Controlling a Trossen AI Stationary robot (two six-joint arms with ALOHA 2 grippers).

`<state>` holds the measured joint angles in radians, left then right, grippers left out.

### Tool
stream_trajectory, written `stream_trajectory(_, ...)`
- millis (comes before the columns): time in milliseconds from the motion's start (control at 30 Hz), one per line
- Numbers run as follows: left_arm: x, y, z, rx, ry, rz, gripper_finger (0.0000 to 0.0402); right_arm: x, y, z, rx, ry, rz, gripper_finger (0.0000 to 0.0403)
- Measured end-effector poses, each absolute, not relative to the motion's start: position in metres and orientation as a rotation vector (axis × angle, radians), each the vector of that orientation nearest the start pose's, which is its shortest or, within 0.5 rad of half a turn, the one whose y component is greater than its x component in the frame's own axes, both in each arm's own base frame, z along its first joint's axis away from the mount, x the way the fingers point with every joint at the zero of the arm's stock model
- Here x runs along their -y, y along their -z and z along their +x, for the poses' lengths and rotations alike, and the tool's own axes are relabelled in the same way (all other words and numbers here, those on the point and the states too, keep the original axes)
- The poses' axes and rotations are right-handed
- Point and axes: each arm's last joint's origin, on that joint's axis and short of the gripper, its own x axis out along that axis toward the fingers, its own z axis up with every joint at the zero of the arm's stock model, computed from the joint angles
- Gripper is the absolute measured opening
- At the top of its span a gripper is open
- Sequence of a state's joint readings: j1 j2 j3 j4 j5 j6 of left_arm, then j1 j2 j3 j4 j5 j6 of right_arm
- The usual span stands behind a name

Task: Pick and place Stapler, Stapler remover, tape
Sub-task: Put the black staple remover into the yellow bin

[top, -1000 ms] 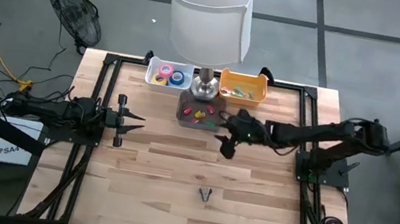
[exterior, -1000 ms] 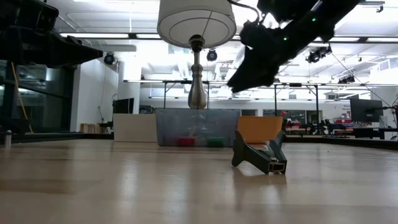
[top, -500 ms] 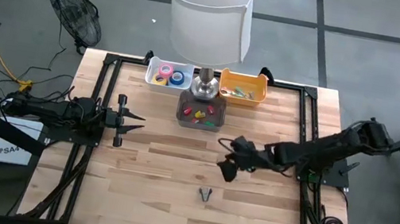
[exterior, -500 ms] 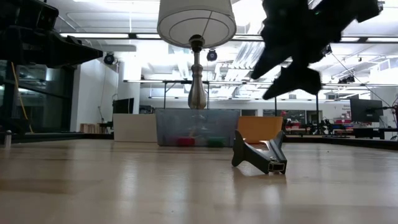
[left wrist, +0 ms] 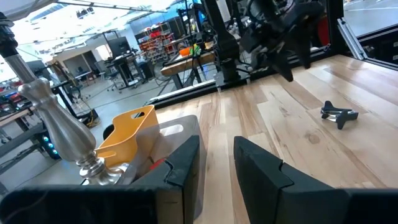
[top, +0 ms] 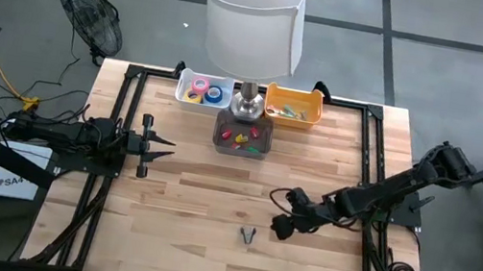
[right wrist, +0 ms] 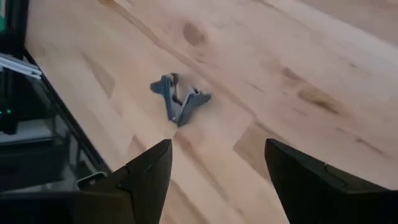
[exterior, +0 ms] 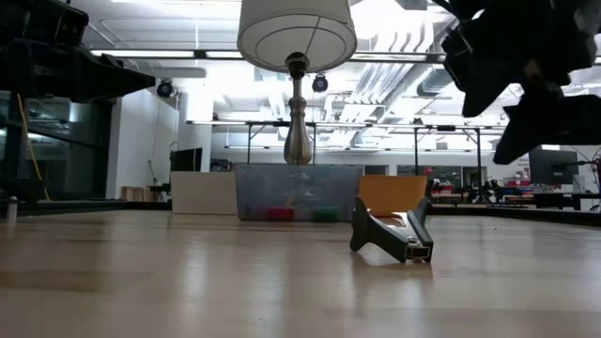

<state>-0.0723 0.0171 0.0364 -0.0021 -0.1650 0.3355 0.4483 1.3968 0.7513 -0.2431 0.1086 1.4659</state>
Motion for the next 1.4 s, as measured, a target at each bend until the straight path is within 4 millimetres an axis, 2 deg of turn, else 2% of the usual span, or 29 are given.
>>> stream_trajectory(200,0.002,-0.174,0.096,0.001,-0.095,0.333,0.0096,-0.121,-0.198,0.251,-0.873,0.329,1.141,0.0248)
stream_trajectory(367,0.002,-0.174,0.096,0.001,-0.095,0.333,0.0096,-0.128,-0.206,0.262,-0.913,0.388,1.096,0.0248)
stream_trajectory(633,0.002,-0.174,0.096,0.001,-0.095,0.333,0.0096,-0.148,-0.213,0.295,-0.987,0.511,1.059,0.0248)
stream_trajectory(833,0.002,-0.174,0.096,0.001,-0.095,0.333,0.0096,-0.170,-0.193,0.307,-0.946,0.622,1.054,0.0248)
stream_trajectory(1067,0.002,-0.174,0.096,0.001,-0.095,0.333,0.0096,-0.200,-0.171,0.300,-0.875,0.699,1.036,0.0248)
stream_trajectory(1267,0.002,-0.174,0.096,0.001,-0.095,0.333,0.0096,-0.220,-0.158,0.294,-0.778,0.667,0.928,0.0248)
stream_trajectory(1400,0.002,-0.174,0.096,0.001,-0.095,0.333,0.0096,-0.237,-0.141,0.291,-0.742,0.616,0.857,0.0248)
